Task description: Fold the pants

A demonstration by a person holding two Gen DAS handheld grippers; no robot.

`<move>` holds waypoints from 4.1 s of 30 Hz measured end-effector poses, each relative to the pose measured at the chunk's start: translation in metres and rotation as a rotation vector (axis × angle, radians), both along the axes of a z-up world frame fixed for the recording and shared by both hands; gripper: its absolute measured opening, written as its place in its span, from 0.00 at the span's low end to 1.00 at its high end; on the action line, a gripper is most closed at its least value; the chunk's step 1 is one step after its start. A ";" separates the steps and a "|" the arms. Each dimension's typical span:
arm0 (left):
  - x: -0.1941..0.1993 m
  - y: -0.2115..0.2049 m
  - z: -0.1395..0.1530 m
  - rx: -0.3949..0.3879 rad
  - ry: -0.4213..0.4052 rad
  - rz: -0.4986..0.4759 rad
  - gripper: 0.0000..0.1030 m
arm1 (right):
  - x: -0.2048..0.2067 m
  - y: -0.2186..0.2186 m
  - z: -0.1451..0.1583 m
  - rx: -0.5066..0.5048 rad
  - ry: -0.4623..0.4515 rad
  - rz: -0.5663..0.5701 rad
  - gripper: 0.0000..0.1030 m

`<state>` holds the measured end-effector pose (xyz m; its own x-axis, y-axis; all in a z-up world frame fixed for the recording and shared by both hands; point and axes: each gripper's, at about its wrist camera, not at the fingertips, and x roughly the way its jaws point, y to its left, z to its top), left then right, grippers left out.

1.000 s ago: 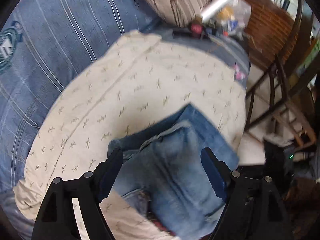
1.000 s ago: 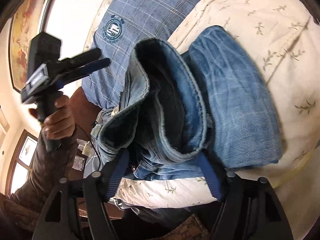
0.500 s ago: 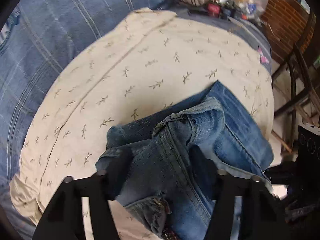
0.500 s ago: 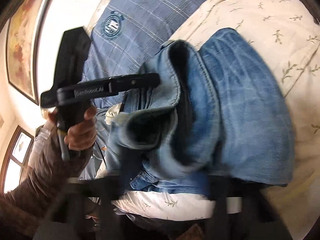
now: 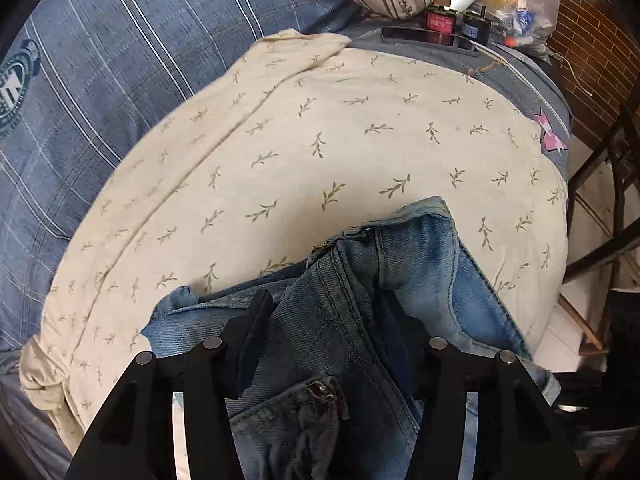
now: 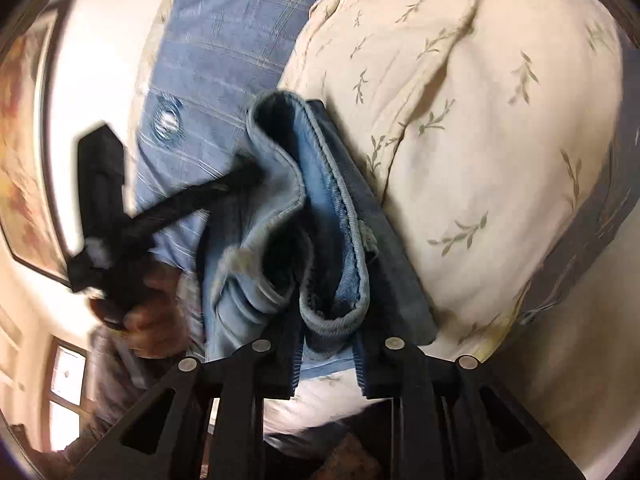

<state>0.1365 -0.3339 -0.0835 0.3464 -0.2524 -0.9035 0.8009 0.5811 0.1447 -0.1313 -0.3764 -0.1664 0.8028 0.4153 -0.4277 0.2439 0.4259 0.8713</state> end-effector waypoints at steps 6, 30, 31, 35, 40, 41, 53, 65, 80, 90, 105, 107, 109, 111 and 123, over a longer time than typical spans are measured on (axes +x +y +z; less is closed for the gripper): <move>0.007 0.055 0.072 -0.199 0.118 0.103 0.56 | -0.023 -0.024 0.032 -0.095 -0.047 -0.041 0.67; 0.014 0.155 0.015 -0.257 0.123 0.510 0.41 | 0.112 -0.028 0.063 -0.561 0.118 0.097 0.08; 0.011 0.155 0.017 -0.245 0.101 0.503 0.41 | 0.109 -0.029 0.062 -0.551 0.097 0.085 0.09; 0.000 0.144 0.018 -0.241 0.111 0.506 0.41 | 0.100 -0.029 0.064 -0.534 0.091 0.071 0.14; -0.002 0.143 0.022 -0.246 0.143 0.514 0.41 | 0.098 -0.024 0.070 -0.528 0.108 0.068 0.20; 0.000 0.144 0.021 -0.246 0.143 0.514 0.41 | 0.097 -0.024 0.073 -0.526 0.111 0.067 0.22; -0.004 0.194 0.030 -0.292 0.236 0.592 0.42 | 0.053 -0.018 0.082 -0.411 0.108 0.083 0.51; -0.032 0.221 0.011 -0.352 0.452 0.575 0.43 | 0.026 0.047 0.104 -0.609 0.004 0.193 0.20; -0.059 0.201 0.001 -0.242 0.275 0.543 0.58 | 0.017 0.028 0.066 -0.633 0.146 0.110 0.38; -0.060 0.206 0.003 -0.240 0.262 0.522 0.60 | 0.016 0.023 0.069 -0.564 0.161 0.098 0.46; 0.048 0.178 0.017 -0.343 0.482 0.609 0.58 | 0.077 -0.032 0.082 -0.378 0.054 0.007 0.61; 0.058 0.164 0.019 -0.348 0.512 0.604 0.46 | 0.101 -0.030 0.082 -0.395 0.073 0.051 0.17; 0.058 0.152 0.031 -0.338 0.463 0.576 0.45 | 0.114 -0.018 0.106 -0.479 0.019 0.100 0.13; 0.058 0.145 0.033 -0.334 0.404 0.558 0.47 | 0.114 -0.004 0.136 -0.624 -0.058 0.115 0.11; 0.029 0.169 0.029 -0.334 0.467 0.544 0.48 | 0.075 -0.041 0.099 -0.471 0.015 0.097 0.43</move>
